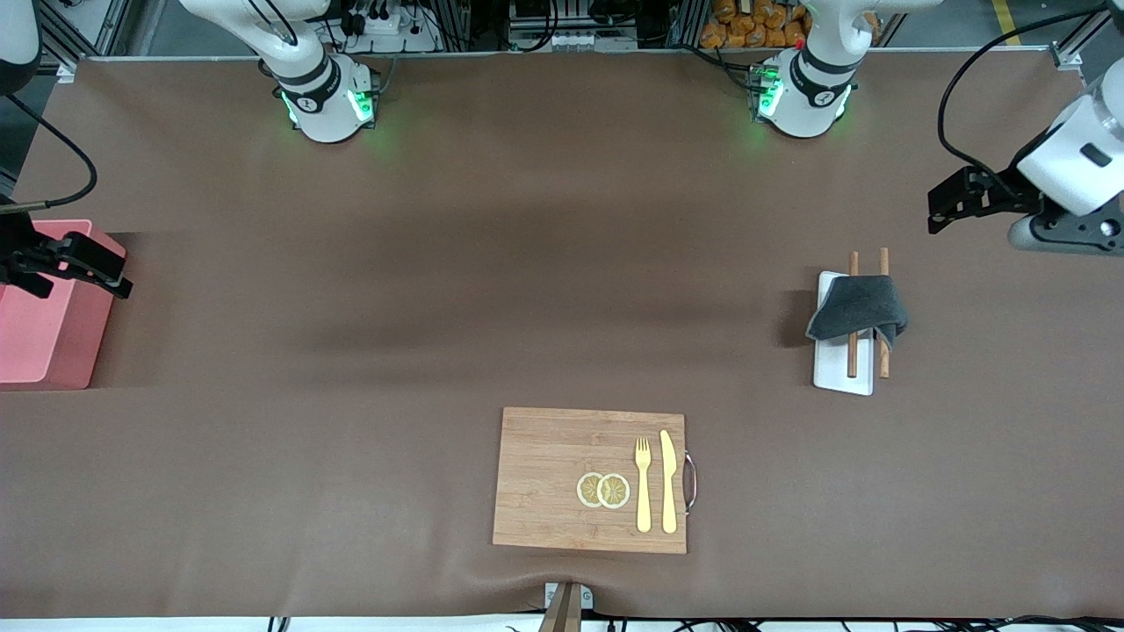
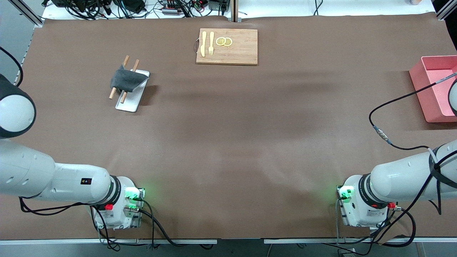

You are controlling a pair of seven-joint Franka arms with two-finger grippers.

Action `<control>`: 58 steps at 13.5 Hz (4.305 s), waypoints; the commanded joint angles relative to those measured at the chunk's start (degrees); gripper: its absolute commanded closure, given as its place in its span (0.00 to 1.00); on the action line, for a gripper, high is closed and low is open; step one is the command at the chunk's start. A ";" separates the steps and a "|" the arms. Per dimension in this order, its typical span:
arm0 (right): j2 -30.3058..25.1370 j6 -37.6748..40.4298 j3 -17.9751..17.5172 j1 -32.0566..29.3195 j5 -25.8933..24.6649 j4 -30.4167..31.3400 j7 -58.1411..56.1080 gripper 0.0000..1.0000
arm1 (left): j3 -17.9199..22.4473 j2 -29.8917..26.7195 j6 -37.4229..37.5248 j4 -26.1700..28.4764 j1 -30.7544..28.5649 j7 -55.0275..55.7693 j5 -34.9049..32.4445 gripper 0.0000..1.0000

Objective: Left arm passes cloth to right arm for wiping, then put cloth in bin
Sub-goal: 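Reach the left gripper down to the grey cloth on the white tray, then grasp the grey cloth with the left gripper and lift it, then carry the cloth toward the right gripper while the right gripper approaches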

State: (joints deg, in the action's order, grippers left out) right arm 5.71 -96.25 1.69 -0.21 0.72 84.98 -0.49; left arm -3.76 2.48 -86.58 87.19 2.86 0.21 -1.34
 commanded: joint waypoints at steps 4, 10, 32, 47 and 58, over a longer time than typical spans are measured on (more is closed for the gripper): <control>1.49 0.10 -0.46 -0.14 0.51 -1.22 0.05 0.00 | -0.72 12.35 -3.06 -0.27 -0.40 -3.51 -0.77 0.00; 2.03 0.18 -0.29 -1.10 3.38 -1.22 -1.00 0.00 | -0.55 19.13 -6.76 4.13 -1.27 -29.08 2.57 0.00; 3.96 4.40 -0.55 1.17 9.65 -0.69 12.34 0.00 | -0.46 29.60 -6.59 5.44 -3.82 -44.33 2.92 0.00; 5.37 6.42 -0.55 2.49 9.82 -0.69 18.24 0.00 | -0.46 28.46 -6.50 5.27 -4.78 -39.24 3.18 1.00; 5.81 9.06 -0.64 4.33 19.23 -1.04 41.68 0.00 | -2.65 18.89 -3.16 -1.94 -4.96 -19.40 12.49 1.00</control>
State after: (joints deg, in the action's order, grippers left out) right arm 10.90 -88.42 1.16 2.92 18.15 85.06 34.73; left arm -5.07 23.59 -90.75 85.53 -2.31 -23.95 9.18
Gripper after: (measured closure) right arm 0.000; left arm 0.978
